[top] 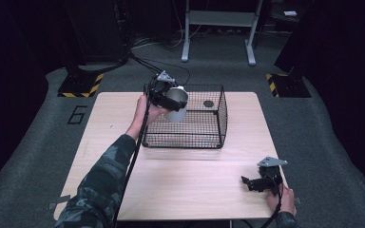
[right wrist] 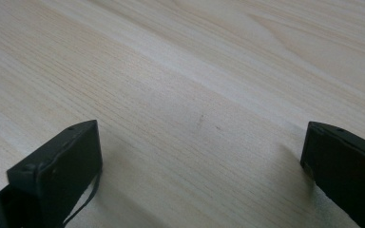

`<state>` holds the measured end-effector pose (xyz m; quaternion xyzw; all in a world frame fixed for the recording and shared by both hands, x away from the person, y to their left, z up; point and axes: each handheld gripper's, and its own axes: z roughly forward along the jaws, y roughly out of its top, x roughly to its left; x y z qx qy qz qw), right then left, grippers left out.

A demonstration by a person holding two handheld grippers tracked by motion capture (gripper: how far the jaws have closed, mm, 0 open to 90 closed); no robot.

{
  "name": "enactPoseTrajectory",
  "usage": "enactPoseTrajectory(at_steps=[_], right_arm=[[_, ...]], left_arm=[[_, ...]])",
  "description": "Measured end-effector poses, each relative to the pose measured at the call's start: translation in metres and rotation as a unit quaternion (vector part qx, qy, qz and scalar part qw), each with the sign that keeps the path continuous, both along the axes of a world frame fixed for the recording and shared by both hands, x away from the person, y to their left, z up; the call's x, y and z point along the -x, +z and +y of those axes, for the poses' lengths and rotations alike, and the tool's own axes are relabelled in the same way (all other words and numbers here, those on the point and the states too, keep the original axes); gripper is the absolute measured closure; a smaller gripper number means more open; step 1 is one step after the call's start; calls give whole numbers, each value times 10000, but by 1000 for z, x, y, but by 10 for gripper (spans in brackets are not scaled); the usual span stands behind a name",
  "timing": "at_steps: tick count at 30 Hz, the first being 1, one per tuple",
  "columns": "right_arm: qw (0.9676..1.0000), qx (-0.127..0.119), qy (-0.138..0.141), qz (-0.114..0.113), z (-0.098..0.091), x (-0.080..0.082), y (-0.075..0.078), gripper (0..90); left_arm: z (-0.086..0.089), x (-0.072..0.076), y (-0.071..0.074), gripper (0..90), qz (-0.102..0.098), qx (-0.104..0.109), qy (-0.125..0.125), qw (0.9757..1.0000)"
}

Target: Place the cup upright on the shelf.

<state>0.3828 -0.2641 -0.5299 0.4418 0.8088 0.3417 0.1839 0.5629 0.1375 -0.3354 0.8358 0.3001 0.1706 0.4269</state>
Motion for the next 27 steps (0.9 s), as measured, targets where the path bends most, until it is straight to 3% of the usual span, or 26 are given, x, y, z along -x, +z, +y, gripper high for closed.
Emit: enactPoseTrajectory(at_steps=[27], right_arm=[[10000, 12, 9, 9, 0, 0, 0, 0]], left_arm=[[-21, -30, -41, 63, 395, -303, -164, 9986]])
